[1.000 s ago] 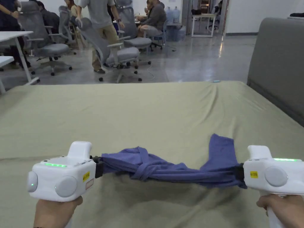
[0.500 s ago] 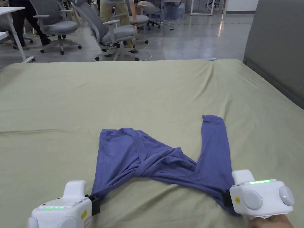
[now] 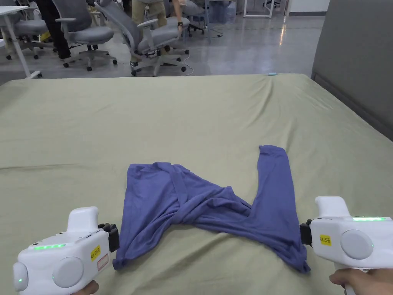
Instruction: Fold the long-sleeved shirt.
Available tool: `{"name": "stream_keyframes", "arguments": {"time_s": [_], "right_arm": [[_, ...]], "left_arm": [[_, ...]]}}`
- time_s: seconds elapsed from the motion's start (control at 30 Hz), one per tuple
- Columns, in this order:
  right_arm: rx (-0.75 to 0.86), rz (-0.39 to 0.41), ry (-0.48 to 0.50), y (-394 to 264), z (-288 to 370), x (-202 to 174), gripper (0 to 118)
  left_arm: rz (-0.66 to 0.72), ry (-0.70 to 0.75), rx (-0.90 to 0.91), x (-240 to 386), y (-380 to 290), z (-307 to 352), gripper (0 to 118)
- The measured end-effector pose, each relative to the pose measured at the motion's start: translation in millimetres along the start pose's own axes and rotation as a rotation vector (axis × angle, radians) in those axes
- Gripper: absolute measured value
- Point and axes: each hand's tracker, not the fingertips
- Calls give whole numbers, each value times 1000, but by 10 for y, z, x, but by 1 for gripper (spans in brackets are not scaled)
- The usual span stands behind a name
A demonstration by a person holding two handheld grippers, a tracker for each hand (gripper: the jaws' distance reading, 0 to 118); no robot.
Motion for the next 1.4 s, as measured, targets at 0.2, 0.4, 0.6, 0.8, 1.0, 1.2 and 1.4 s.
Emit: {"name": "stream_keyframes", "arguments": {"time_s": [0.2,0.4,0.6,0.8,1.0,1.2,1.4], "right_arm": [[-28,8,11,-35,-71,-34,0],[-48,30,8,9,-128,-89,0],[-36,65,39,378,-285,-240,0],[-12,169,145,1202,-774,-556,0],[-172,264,207,1784,-1742,-873,86],[-367,315,201,1712,-2389,-1063,69],[-343,335,228,1605,-2309,-1228,8]], "left_arm": [[-65,25,-151,-23,-151,-422,115],[-113,73,-239,44,-306,-716,109],[-88,29,-240,70,-366,-822,43],[-79,-22,-221,86,-250,-816,1],[-32,-35,-217,59,-250,-787,1],[-24,-41,-229,59,-220,-783,1],[-37,-39,-233,59,-186,-792,1]]}}
